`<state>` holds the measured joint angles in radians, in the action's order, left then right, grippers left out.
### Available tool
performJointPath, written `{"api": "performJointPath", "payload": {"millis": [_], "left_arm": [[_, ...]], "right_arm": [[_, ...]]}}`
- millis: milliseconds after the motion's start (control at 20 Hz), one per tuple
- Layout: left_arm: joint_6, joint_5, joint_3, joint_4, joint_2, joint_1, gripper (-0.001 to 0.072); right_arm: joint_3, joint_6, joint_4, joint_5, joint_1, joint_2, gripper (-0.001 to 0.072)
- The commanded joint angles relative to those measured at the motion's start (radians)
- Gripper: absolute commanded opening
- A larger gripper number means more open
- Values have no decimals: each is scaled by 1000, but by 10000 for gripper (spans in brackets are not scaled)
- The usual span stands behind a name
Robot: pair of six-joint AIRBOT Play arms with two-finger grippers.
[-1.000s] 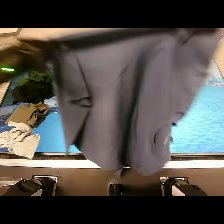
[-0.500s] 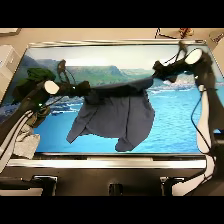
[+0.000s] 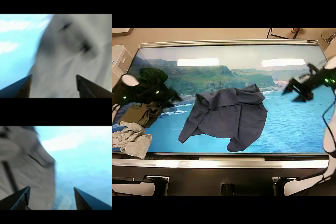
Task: Fold the clothes and pants, and hang the long-sleeved shirts on hangers.
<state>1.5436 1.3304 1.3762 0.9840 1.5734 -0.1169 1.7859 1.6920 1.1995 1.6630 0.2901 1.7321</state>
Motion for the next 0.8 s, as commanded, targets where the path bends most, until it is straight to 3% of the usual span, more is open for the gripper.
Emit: {"api": "performJointPath", "payload": {"millis": [0, 100, 250, 300, 400, 600, 700, 750], "left_arm": [[-65, 174, -195, 102, -63, -126, 557], [-119, 111, -380, 93, -101, -131, 557], [-204, 55, -554, 5, -113, -131, 556], [-219, 36, -582, -21, -113, -131, 555], [-254, 2, -613, -93, -113, -130, 488], [-261, -78, -627, -132, -106, -89, 484], [-249, -123, -626, -132, -106, -50, 337], [-243, -137, -626, -132, -106, -34, 147]], "right_arm": [[-273, -59, 73, 51, 74, -120, 639], [-482, -80, 40, -64, 72, -192, 647], [-655, -135, -12, -102, 72, -220, 648], [-681, -138, -20, -103, 72, -220, 647], [-701, -144, -34, -108, 72, -220, 647], [-702, -139, -74, -144, 72, -219, 646], [-704, -136, -84, -157, 65, -219, 646], [-710, -136, -71, -166, 49, -219, 646]]}}
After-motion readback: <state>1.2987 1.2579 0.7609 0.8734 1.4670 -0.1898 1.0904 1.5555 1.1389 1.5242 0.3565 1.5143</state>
